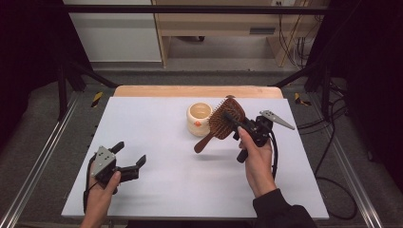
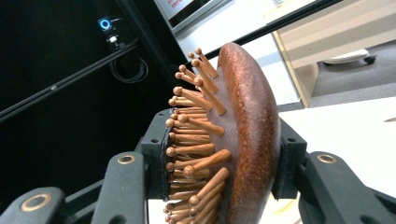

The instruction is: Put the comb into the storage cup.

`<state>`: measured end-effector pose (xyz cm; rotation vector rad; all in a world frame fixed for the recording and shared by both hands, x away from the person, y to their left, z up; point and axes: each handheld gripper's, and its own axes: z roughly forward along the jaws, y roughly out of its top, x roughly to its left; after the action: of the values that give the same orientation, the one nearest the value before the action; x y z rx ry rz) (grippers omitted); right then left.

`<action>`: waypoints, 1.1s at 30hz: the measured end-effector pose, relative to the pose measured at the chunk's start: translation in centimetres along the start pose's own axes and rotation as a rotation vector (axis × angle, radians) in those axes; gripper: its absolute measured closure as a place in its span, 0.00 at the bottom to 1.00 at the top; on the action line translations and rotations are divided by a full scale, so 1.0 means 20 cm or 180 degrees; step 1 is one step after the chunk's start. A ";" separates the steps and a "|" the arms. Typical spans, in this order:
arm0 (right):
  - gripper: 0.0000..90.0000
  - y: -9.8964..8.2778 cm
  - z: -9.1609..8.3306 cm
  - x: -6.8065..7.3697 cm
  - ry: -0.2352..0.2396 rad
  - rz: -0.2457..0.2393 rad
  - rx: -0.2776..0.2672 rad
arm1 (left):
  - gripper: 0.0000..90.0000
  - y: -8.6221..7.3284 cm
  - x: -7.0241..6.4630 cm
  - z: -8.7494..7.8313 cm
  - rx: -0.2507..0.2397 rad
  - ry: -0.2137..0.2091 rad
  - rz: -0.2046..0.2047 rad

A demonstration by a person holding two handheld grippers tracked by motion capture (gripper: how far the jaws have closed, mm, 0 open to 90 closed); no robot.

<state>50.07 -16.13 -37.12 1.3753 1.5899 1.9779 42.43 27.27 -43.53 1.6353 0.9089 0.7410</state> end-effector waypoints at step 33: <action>0.57 0.42 -0.05 -0.03 -0.0329 -0.0242 -0.0046 | 0.06 -0.06 0.08 -0.05 -0.0049 0.0296 -0.0043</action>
<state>52.60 -20.29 -30.17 1.3673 1.5553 1.8406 42.17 29.38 -44.44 1.5905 0.9771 0.8185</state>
